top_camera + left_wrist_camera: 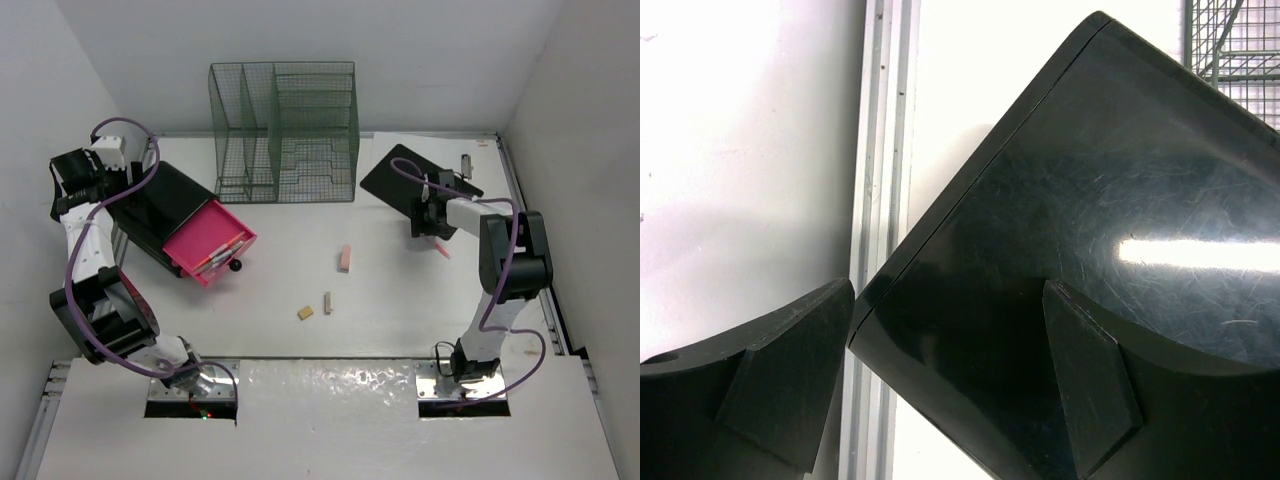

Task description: Organize the desk

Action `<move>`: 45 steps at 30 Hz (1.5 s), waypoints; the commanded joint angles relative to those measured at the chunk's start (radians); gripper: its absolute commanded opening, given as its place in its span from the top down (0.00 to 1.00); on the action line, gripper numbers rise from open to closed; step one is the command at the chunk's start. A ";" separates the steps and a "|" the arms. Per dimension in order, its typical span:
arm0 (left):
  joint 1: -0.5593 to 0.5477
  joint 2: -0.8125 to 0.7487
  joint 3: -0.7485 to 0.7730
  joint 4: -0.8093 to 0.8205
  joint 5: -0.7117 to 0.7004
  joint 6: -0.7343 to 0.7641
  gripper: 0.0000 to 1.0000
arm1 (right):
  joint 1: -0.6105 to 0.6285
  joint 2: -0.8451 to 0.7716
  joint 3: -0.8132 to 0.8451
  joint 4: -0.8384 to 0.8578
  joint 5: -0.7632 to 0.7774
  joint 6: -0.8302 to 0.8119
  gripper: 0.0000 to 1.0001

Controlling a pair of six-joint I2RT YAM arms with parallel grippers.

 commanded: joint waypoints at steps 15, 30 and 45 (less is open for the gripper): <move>-0.004 0.022 -0.016 -0.043 -0.010 0.004 0.25 | 0.301 -0.278 0.021 -0.027 0.259 -0.209 1.00; -0.004 0.013 -0.015 -0.063 -0.037 0.018 0.25 | 0.928 -0.064 0.343 0.575 -0.333 -0.732 1.00; -0.004 0.017 -0.021 -0.058 -0.046 0.034 0.25 | 0.955 0.343 0.776 0.412 -0.438 -0.651 1.00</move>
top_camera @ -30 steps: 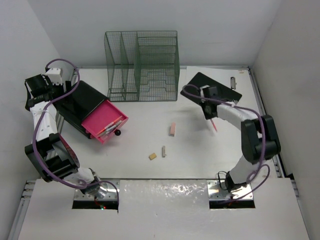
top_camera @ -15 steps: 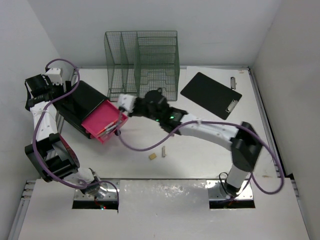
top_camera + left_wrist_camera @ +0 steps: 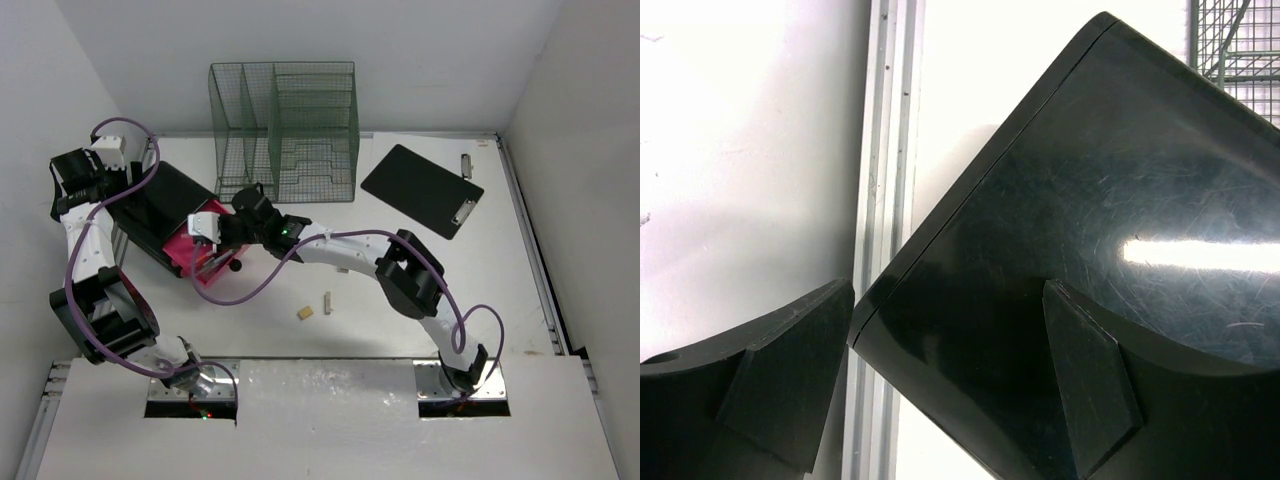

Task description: Organize the desk

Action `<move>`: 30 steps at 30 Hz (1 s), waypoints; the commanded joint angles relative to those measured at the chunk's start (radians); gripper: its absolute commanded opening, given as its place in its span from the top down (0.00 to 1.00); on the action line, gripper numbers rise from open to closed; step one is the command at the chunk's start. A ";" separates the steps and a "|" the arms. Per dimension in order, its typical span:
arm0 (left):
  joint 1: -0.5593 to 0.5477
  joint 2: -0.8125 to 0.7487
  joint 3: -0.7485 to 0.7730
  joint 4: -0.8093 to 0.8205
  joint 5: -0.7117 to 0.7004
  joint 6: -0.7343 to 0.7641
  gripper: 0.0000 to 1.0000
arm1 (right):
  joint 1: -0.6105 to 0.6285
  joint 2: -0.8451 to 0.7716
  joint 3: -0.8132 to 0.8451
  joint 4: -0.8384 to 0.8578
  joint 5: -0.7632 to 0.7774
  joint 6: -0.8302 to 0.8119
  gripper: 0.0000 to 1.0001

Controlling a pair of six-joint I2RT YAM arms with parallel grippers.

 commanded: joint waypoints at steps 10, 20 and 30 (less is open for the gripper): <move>-0.004 0.018 -0.014 -0.064 -0.029 0.022 0.25 | 0.002 -0.048 0.027 0.047 0.034 0.064 0.56; -0.004 0.019 -0.024 -0.066 -0.033 0.032 0.25 | 0.000 -0.339 -0.224 0.033 0.307 0.553 0.49; -0.004 0.038 -0.004 -0.064 -0.023 0.019 0.25 | 0.005 -0.346 -0.410 -0.064 0.313 0.813 0.44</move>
